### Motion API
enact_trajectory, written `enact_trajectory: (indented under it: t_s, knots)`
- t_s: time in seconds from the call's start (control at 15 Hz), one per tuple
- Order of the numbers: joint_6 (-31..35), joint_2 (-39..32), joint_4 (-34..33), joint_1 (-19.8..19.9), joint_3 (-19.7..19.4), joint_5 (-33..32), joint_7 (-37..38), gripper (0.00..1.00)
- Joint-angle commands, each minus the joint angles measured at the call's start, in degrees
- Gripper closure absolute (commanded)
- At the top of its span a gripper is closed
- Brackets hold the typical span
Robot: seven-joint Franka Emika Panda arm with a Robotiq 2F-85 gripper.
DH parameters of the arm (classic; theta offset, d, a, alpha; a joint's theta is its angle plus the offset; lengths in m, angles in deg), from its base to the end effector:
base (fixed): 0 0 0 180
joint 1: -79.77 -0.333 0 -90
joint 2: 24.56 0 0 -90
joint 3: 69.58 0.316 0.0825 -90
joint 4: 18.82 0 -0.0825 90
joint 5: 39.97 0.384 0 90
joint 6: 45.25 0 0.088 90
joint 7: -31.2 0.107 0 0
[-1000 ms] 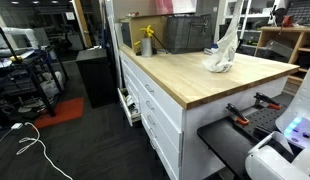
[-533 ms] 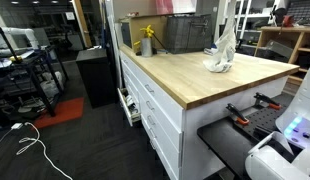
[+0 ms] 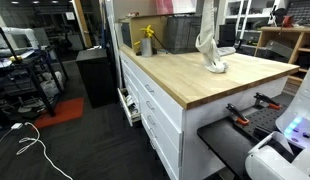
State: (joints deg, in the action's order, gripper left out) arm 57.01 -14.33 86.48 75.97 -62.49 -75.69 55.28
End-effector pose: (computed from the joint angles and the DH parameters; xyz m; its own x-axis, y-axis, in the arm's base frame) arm 0.5164 0.0539 0.6282 0.9472 -0.0346 0.3187 -0.2033 -0.8335 0.5138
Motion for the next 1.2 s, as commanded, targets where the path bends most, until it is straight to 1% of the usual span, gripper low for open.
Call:
enact_trajectory:
  t_s: [0.0, 0.13, 0.27, 0.6, 0.93, 1.13]
  knots:
    - [-1.51, -2.29, -5.39, -0.93, 1.04, 6.87, -0.91, 0.99]
    - [-1.51, -2.23, -7.29, -0.95, 1.61, 8.39, -0.96, 0.99]
    - [-0.88, -1.14, -8.77, -0.85, 1.61, 8.33, -1.33, 0.99]
    - [-0.12, 0.87, -13.15, 0.01, 1.2, 6.45, -3.02, 0.99]
    - [0.38, 1.24, -17.12, 1.85, 0.5, 4.37, -4.95, 0.99]
    - [0.26, 1.3, -18.96, 2.6, -0.5, 5.46, -7.23, 0.99]
